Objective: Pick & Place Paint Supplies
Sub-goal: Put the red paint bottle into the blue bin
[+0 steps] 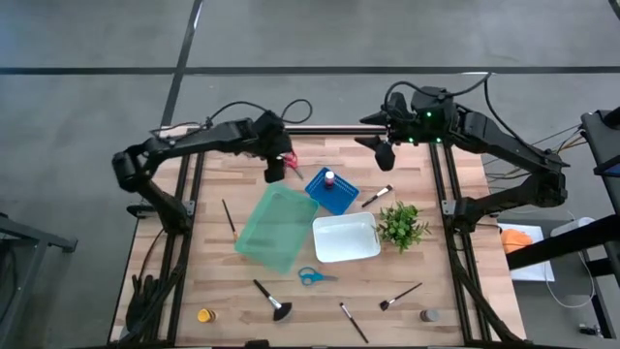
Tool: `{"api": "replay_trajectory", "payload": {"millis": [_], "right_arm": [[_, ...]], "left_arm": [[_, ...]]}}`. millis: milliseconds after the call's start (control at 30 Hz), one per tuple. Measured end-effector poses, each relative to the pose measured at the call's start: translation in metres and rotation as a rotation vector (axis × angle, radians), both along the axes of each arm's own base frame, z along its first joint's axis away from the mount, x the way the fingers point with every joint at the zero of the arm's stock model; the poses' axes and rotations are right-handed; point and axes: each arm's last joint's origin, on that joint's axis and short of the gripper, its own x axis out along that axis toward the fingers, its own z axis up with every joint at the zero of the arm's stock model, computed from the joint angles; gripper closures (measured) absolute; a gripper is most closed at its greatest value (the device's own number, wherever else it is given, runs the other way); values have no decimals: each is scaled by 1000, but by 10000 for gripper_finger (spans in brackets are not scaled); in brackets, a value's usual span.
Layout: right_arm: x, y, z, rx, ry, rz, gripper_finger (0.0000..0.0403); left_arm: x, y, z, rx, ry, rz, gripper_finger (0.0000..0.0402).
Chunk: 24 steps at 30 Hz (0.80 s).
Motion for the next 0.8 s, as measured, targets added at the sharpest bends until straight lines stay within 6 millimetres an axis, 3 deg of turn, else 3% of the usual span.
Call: {"api": "replay_trajectory", "payload": {"millis": [167, 467, 800], "right_arm": [[0, 0, -1, 11, 5, -5, 140], [-1, 0, -1, 6, 8, 0, 140], [-1, 0, -2, -5, 19, 10, 140]], "left_arm": [[8, 8, -5, -22, 83, -28, 208], [-5, 21, -11, -39, 113, 2, 208], [-4, 24, -25, -80, 133, 6, 208]]}}
